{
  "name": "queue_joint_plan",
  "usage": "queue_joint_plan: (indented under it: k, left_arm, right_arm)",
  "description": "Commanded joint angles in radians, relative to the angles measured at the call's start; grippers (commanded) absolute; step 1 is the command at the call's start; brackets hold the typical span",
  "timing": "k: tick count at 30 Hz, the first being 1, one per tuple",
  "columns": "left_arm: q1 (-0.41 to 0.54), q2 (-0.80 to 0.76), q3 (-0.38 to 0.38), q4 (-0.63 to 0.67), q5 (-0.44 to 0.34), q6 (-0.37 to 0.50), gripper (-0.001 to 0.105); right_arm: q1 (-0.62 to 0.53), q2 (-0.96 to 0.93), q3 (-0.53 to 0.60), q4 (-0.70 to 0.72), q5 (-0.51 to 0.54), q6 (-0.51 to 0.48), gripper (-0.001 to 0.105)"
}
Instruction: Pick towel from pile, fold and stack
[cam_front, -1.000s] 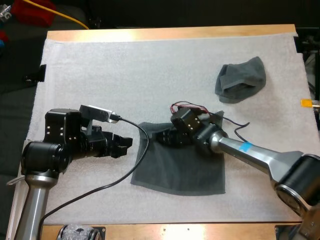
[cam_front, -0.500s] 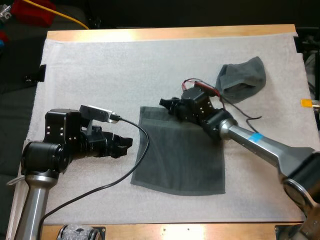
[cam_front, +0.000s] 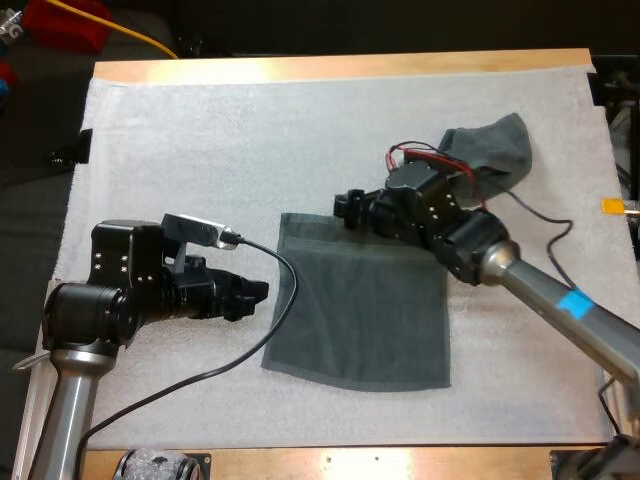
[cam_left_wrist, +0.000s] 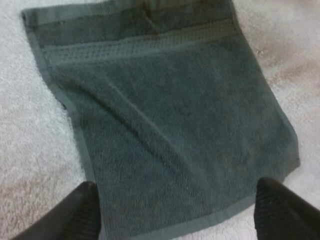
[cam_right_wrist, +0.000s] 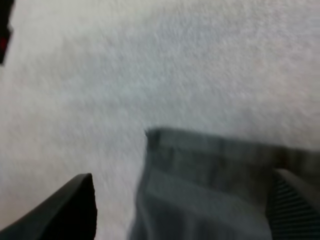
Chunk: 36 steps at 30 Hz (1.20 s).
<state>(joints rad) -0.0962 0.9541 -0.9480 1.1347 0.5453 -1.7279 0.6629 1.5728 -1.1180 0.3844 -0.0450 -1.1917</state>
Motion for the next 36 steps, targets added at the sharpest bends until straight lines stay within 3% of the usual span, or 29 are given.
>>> queue_joint_plan:
  k: [1, 11, 16, 26, 36]
  left_arm:
    - [-0.005, -0.005, -0.006, 0.012, 0.010, -0.001, 0.063]
    - [-0.005, -0.070, -0.006, 0.043, 0.012, 0.002, 0.063]
    - [-0.005, -0.106, -0.006, 0.077, 0.007, 0.002, 0.063]
    - [-0.005, -0.198, -0.003, 0.150, 0.006, 0.002, 0.063]
    - [-0.005, -0.289, -0.003, 0.254, 0.006, -0.001, 0.063]
  right_arm:
    - [-0.002, -0.030, -0.009, 0.062, 0.016, -0.024, 0.069]
    - [0.051, -0.200, -0.009, 0.437, 0.117, -0.076, 0.069]
    - [0.105, -0.286, -0.009, 0.551, 0.138, -0.079, 0.069]
    - [0.203, -0.496, -0.009, 0.829, 0.279, -0.076, 0.069]
    - [0.204, -0.718, -0.009, 1.010, 0.289, -0.012, 0.069]
